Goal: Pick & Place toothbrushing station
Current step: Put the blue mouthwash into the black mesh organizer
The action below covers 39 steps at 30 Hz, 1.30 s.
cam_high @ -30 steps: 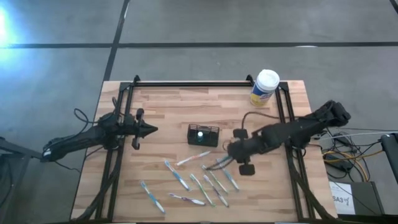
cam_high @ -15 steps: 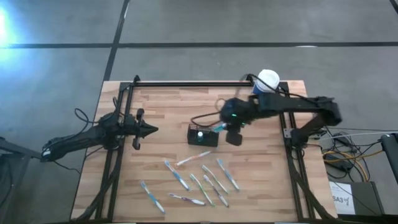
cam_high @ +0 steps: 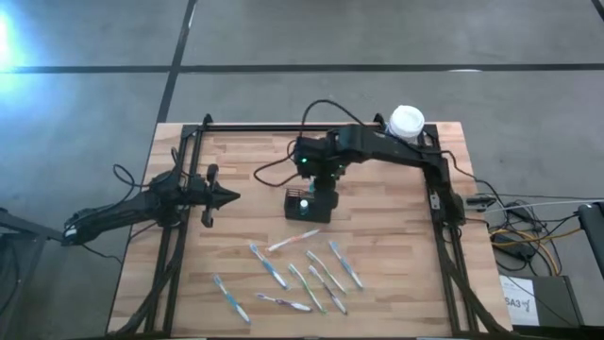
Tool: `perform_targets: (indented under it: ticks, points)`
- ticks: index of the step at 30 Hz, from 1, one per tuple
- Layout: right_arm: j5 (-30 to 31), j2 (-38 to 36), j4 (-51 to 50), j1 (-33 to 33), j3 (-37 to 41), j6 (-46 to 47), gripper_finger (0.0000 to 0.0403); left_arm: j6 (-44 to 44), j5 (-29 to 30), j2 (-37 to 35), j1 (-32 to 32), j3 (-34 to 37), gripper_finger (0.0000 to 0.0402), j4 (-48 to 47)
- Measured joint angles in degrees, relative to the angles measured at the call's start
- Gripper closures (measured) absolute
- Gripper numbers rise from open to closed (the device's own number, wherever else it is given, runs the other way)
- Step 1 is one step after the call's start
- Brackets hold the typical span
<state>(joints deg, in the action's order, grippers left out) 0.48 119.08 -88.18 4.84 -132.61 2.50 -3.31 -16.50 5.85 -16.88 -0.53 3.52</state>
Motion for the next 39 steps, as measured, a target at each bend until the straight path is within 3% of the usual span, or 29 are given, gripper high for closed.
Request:
perform_targets:
  ticks: [4,13,39]
  points:
    - [-8.2,0.6,0.1,1.1,3.7,0.2,0.0312,0.0,-0.1,-0.1,0.1,0.0,0.0390,0.5]
    - [-6.1,0.9,4.9,0.7,4.1,-1.2,0.0312,0.2,0.0,0.0,0.1,0.0,0.0390,0.5]
    - [-3.4,4.8,4.9,-1.6,6.6,1.6,0.0312,0.2,0.1,0.0,0.1,0.0,0.0390,0.3]
